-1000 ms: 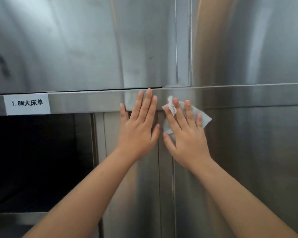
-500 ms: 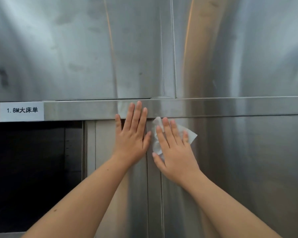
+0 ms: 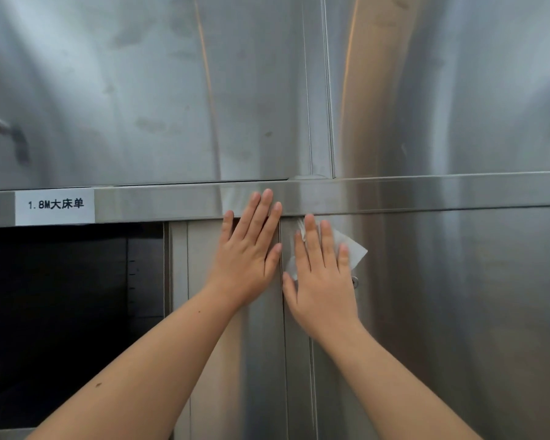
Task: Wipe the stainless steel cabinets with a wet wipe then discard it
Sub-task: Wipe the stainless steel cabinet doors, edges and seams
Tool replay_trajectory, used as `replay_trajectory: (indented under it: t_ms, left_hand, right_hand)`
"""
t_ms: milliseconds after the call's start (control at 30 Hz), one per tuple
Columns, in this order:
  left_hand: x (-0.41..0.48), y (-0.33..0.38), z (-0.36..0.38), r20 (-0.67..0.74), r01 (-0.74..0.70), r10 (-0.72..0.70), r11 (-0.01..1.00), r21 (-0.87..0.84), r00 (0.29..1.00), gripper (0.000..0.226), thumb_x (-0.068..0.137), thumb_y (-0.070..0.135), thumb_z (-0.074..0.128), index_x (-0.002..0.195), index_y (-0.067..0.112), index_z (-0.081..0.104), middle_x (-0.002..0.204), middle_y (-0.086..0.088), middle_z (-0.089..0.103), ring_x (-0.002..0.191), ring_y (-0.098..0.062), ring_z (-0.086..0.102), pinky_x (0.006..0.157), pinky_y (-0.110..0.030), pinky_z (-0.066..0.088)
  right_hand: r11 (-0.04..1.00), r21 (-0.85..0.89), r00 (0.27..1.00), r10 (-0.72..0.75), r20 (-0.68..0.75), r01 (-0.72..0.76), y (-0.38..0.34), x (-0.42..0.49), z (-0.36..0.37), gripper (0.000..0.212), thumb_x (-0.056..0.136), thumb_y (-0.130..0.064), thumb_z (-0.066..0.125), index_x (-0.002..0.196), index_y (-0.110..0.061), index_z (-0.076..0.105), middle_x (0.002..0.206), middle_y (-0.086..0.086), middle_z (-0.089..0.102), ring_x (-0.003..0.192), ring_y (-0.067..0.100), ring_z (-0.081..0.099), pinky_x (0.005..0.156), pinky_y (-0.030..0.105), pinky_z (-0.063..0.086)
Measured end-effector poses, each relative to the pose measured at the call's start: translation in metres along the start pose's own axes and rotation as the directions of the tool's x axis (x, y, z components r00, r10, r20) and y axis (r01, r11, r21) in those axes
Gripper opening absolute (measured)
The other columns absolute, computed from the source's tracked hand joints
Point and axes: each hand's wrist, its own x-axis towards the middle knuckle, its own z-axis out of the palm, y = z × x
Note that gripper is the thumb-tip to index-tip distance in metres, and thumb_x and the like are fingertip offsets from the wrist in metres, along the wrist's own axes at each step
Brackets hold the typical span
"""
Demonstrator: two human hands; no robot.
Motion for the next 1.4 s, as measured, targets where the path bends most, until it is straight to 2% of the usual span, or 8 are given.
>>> replay_trajectory:
  t_ms: [167,300,433,600,800,967,1133,1400]
  left_hand:
    - [0.0,-0.001,-0.001,-0.014,-0.006,0.006,1.0,0.002,1.0,0.057,0.09,0.031,0.028,0.142,0.007,0.032,0.15,-0.011,0.028,0.137,-0.029,0.019,0.109,-0.044,0.01]
    - [-0.001,-0.001,-0.001,-0.011,-0.004,0.004,1.0,-0.012,1.0,0.057,0.091,0.033,0.027,0.143,0.009,0.028,0.151,-0.009,0.025,0.138,-0.027,0.018,0.112,-0.047,0.014]
    - [-0.001,-0.001,-0.001,-0.005,-0.005,0.005,1.0,-0.004,1.0,0.058,0.091,0.033,0.027,0.143,0.01,0.028,0.151,-0.008,0.023,0.138,-0.026,0.016,0.109,-0.048,0.015]
    - [-0.001,-0.004,0.002,0.002,-0.017,0.017,1.0,0.008,1.0,0.059,0.09,0.034,0.028,0.144,0.01,0.027,0.151,-0.009,0.026,0.139,-0.025,0.016,0.11,-0.047,0.016]
    - [-0.001,-0.004,0.004,0.0,-0.015,0.015,1.0,-0.006,1.0,0.059,0.09,0.035,0.027,0.144,0.012,0.022,0.152,-0.007,0.02,0.14,-0.022,0.014,0.11,-0.048,0.015]
    - [-0.002,-0.004,0.004,0.005,-0.01,0.01,1.0,-0.023,1.0,0.059,0.09,0.035,0.026,0.144,0.012,0.021,0.153,-0.007,0.019,0.14,-0.022,0.011,0.111,-0.048,0.013]
    - [-0.001,-0.005,0.006,-0.02,-0.019,0.019,1.0,-0.02,1.0,0.059,0.089,0.035,0.028,0.144,0.012,0.023,0.152,-0.007,0.019,0.14,-0.022,0.014,0.111,-0.048,0.015]
    - [-0.002,-0.006,0.005,0.001,-0.014,0.014,1.0,-0.019,1.0,0.06,0.09,0.036,0.027,0.145,0.013,0.02,0.153,-0.005,0.015,0.141,-0.02,0.011,0.112,-0.047,0.012]
  right_hand:
    - [0.999,-0.018,0.999,0.039,-0.009,-0.039,0.0,0.007,0.001,0.06,0.086,-0.028,0.052,0.14,-0.005,0.039,0.149,0.017,0.023,0.137,0.037,0.022,0.107,0.053,0.024]
    - [0.999,-0.021,0.999,0.027,-0.024,-0.028,-0.005,-0.022,0.008,0.06,0.082,-0.027,0.036,0.137,-0.003,0.043,0.146,0.02,0.031,0.134,0.038,0.029,0.106,0.051,0.027]
    - [0.998,-0.058,0.999,-0.002,-0.036,0.0,-0.004,-0.02,0.009,0.058,0.082,-0.026,0.044,0.134,-0.001,0.046,0.143,0.022,0.034,0.131,0.039,0.034,0.104,0.052,0.029]
    - [0.998,-0.042,0.998,0.039,-0.04,-0.041,-0.001,0.006,0.005,0.064,0.082,-0.025,0.061,0.139,-0.004,0.04,0.149,0.02,0.023,0.136,0.039,0.023,0.106,0.055,0.024]
    - [0.995,-0.093,0.996,0.012,-0.086,-0.02,-0.006,-0.027,0.013,0.058,0.083,-0.027,0.037,0.135,-0.003,0.045,0.143,0.024,0.034,0.132,0.04,0.032,0.105,0.051,0.031]
    - [0.993,-0.11,0.996,-0.059,-0.071,0.051,-0.001,-0.024,0.013,0.059,0.082,-0.028,0.036,0.133,0.0,0.046,0.142,0.026,0.035,0.131,0.041,0.034,0.104,0.052,0.031]
    - [0.995,-0.094,0.994,-0.043,-0.105,0.033,0.004,0.013,0.006,0.061,0.082,-0.029,0.033,0.134,0.001,0.046,0.144,0.026,0.031,0.133,0.041,0.03,0.105,0.054,0.028]
    - [0.986,-0.157,0.993,-0.076,-0.094,0.061,0.002,-0.014,0.012,0.06,0.082,-0.028,0.036,0.135,-0.001,0.045,0.142,0.027,0.034,0.131,0.042,0.033,0.105,0.051,0.029]
